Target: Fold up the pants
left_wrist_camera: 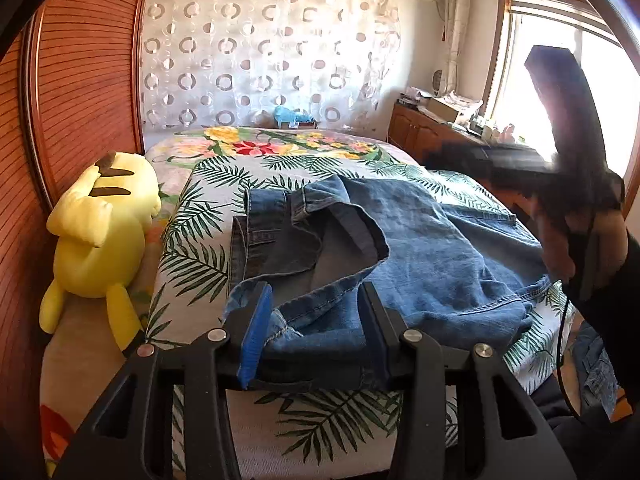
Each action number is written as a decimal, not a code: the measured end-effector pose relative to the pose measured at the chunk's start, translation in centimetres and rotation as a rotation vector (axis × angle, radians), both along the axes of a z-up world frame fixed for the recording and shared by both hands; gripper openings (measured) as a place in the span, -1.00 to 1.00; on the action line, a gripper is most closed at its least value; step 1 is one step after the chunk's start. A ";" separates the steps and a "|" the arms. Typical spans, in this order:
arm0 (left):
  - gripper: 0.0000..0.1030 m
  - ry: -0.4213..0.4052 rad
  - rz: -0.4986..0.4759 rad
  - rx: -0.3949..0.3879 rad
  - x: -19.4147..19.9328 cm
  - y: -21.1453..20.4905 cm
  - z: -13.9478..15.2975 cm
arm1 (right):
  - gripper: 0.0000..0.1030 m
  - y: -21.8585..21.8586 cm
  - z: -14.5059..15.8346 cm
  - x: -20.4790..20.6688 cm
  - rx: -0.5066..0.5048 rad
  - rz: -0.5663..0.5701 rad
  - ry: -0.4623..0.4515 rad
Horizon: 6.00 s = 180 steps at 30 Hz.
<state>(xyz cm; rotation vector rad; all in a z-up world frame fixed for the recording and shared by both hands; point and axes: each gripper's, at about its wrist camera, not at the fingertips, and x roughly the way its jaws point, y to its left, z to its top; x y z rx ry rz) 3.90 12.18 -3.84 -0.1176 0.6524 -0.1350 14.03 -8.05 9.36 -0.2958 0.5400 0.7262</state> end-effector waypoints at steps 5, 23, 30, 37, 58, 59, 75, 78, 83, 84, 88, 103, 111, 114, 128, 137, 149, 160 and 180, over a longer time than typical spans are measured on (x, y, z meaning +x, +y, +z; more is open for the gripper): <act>-0.23 0.062 0.012 0.014 1.8 0.3 -1.5 | 0.07 -3.0 -4.5 0.4 -0.025 -0.079 0.075; -0.87 0.066 0.016 0.055 -0.7 -0.5 -2.7 | 0.07 -6.7 -9.7 0.6 0.011 -0.181 0.149; -0.84 0.064 0.070 0.049 -2.6 1.7 -1.7 | 0.07 -8.7 -10.0 0.2 0.031 -0.212 0.169; -0.30 0.078 0.100 0.044 -1.1 2.1 -1.3 | 0.07 -8.5 -10.0 0.0 0.019 -0.219 0.180; -0.70 0.199 0.083 -0.042 9.4 1.0 -1.1 | 0.07 -7.9 -10.3 0.2 -0.014 -0.224 0.163; -0.76 0.190 0.082 -0.035 9.7 1.2 -0.9 | 0.07 -7.9 -10.3 0.2 -0.015 -0.223 0.163; -0.29 0.105 0.094 0.137 11.5 3.1 3.4 | 0.07 -7.8 -10.4 0.3 -0.017 -0.222 0.161; -0.04 0.098 0.070 0.149 10.6 2.2 2.6 | 0.07 -7.9 -10.4 0.3 -0.014 -0.222 0.160; 0.55 0.057 0.063 0.176 8.5 0.9 2.0 | 0.07 -7.9 -10.3 0.1 -0.013 -0.222 0.153; 0.56 0.046 0.065 0.178 8.2 0.9 2.2 | 0.07 -8.0 -10.3 0.1 -0.012 -0.221 0.152; 0.56 0.021 0.074 0.149 6.8 1.2 2.6 | 0.07 -8.0 -10.2 -0.1 -0.010 -0.221 0.150; 0.56 -0.017 -0.034 0.123 4.5 -5.4 2.4 | 0.07 -16.8 -7.3 -4.4 0.073 -0.341 0.089; 0.56 -0.033 -0.090 0.090 4.3 -9.8 1.7 | 0.07 -24.1 -7.1 -6.8 0.069 -0.499 0.060; 0.56 -0.041 -0.093 0.092 4.4 -11.0 1.3 | 0.07 -26.3 -7.5 -7.3 0.076 -0.549 0.074; 0.56 0.013 -0.148 0.090 4.3 -14.8 -1.1 | 0.07 -29.5 -8.5 -7.7 0.099 -0.629 0.116; 0.56 0.031 -0.165 0.083 3.8 -15.3 -1.8 | 0.07 -28.8 -9.8 -6.0 0.084 -0.611 0.188; 0.56 0.023 -0.163 0.078 3.5 -15.2 -1.6 | 0.07 -28.6 -10.2 -6.4 0.051 -0.616 0.185; 0.56 0.004 -0.150 0.075 3.2 -14.8 -0.5 | -0.66 -27.9 -9.1 -6.9 0.061 -0.563 0.160; 0.56 -0.085 -0.074 0.053 0.6 -11.0 3.4 | -0.68 -18.2 4.5 -10.4 0.152 -0.246 -0.127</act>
